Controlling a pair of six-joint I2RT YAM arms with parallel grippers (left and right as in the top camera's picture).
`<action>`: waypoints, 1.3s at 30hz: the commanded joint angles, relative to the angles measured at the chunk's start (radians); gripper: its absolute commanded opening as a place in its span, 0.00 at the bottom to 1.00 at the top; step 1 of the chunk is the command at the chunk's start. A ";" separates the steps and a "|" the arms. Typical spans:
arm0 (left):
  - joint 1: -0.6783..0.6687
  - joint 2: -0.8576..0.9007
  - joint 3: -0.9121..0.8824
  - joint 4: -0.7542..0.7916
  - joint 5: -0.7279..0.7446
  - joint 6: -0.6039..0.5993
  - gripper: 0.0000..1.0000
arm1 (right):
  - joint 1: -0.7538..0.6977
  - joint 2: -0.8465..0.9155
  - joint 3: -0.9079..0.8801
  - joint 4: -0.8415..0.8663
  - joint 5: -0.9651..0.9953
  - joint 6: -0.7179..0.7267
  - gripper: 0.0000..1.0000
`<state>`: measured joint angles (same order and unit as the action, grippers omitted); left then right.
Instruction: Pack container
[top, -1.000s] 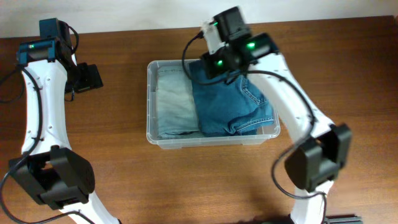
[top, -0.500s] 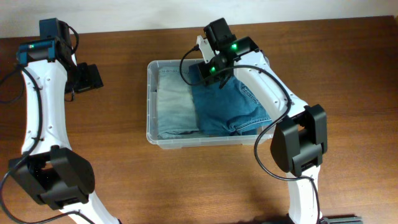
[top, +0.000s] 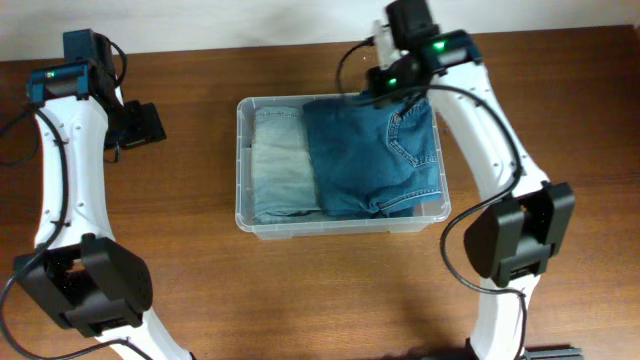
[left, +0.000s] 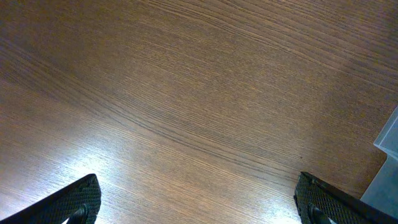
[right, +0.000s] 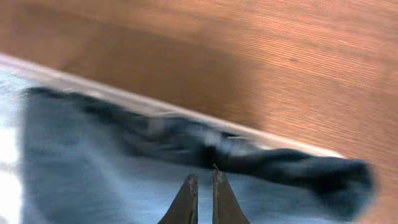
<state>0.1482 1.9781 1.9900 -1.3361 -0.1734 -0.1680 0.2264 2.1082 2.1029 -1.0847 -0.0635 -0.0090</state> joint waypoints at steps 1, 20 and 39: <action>-0.001 -0.024 0.013 -0.001 -0.007 0.002 1.00 | -0.018 0.013 -0.029 0.017 0.019 -0.010 0.04; -0.001 -0.024 0.013 -0.001 -0.007 0.002 0.99 | -0.018 0.134 -0.033 -0.003 0.027 -0.016 0.04; -0.001 -0.024 0.013 -0.001 -0.007 0.002 0.99 | -0.081 0.135 -0.088 -0.019 -0.004 -0.018 0.04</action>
<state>0.1482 1.9781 1.9900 -1.3361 -0.1730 -0.1684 0.1631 2.1929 2.0510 -1.0969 -0.0696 -0.0254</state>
